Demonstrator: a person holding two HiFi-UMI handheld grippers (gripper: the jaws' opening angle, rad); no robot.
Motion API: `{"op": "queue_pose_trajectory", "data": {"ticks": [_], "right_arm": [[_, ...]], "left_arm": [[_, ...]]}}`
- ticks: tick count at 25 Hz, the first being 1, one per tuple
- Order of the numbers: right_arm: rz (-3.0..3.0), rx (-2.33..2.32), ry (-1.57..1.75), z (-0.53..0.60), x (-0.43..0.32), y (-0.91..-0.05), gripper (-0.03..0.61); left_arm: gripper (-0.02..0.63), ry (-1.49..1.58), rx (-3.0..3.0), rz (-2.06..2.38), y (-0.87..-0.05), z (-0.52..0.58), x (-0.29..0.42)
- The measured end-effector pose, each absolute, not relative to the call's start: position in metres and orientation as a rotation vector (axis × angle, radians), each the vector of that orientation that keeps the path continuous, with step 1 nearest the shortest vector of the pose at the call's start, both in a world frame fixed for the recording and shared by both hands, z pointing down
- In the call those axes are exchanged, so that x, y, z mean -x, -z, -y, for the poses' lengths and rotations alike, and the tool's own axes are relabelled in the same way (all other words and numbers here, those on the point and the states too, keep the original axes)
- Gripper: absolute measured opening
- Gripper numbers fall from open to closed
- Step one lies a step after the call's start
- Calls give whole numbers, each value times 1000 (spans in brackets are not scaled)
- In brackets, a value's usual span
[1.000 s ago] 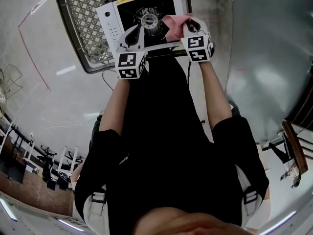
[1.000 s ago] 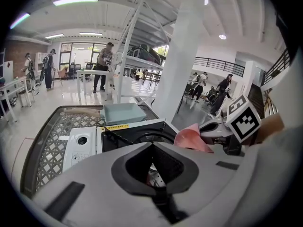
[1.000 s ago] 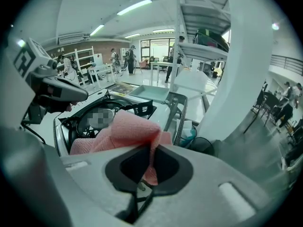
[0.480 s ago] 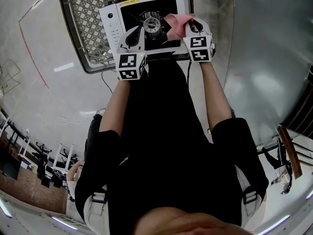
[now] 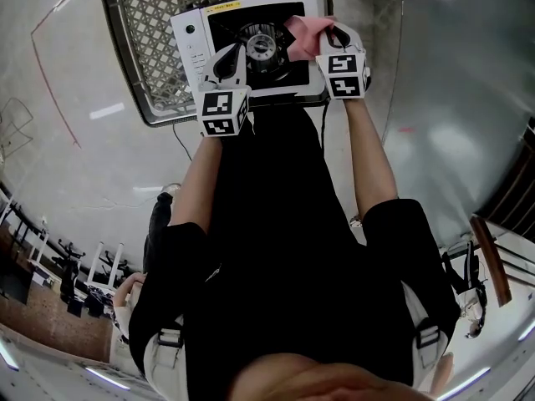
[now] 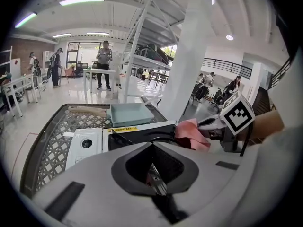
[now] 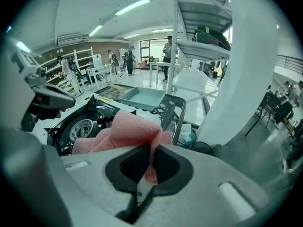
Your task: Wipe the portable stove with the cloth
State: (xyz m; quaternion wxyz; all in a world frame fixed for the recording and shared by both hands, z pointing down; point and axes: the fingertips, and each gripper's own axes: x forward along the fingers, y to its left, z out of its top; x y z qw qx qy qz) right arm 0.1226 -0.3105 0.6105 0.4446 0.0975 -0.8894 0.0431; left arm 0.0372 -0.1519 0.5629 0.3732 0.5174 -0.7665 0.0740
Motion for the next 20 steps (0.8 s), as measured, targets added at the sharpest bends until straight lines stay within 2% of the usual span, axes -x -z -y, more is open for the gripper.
{"op": "queue_pose_trajectory", "data": {"ticks": [20], "right_arm": [[2193, -224, -54, 341, -74, -607, 9]], "left_arm": [[-2, -167, -1306, 1973, -565, 158, -23]]}}
